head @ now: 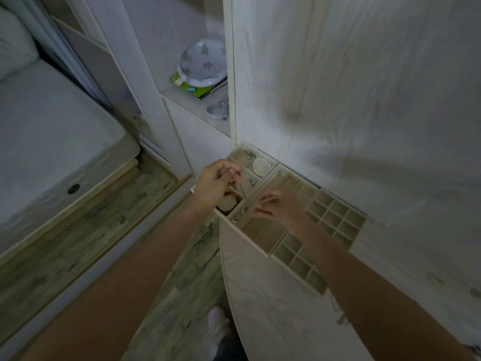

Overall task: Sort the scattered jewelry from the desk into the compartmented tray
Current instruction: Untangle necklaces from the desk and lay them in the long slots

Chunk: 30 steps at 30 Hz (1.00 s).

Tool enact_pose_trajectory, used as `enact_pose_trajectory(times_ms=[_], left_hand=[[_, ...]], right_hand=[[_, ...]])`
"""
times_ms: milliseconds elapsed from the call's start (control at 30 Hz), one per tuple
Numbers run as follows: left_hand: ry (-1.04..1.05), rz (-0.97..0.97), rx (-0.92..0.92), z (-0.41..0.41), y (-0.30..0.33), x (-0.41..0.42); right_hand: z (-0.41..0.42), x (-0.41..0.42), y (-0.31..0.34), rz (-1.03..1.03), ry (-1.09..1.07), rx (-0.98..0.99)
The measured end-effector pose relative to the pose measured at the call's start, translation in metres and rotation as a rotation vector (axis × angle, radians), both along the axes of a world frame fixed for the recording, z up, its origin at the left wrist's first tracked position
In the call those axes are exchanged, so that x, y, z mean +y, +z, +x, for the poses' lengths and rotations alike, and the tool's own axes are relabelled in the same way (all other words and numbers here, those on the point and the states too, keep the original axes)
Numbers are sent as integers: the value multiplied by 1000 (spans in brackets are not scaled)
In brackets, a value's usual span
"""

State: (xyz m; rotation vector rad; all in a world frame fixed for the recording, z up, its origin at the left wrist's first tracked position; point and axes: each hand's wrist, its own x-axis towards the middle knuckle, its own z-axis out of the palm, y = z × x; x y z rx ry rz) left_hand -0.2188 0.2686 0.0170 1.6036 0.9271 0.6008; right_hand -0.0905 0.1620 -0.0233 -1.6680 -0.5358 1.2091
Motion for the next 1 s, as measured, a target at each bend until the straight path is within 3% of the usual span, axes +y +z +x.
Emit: enact_pose_trajectory(times_ms=[200,600,800,1000], left_hand=[[-7,3,-36,-2,3,17],[28,69,-93,-4,12,37],[-68,110,-78,0,14,37],[-190,126,-18,0,13,35]], right_hand=[[-7,22,-25,-144,163,-339],[-12,22,-40,-135,115,-404],[-24,30,-44,-179,247,-641],[-35,35,-42,-278,551,-919]])
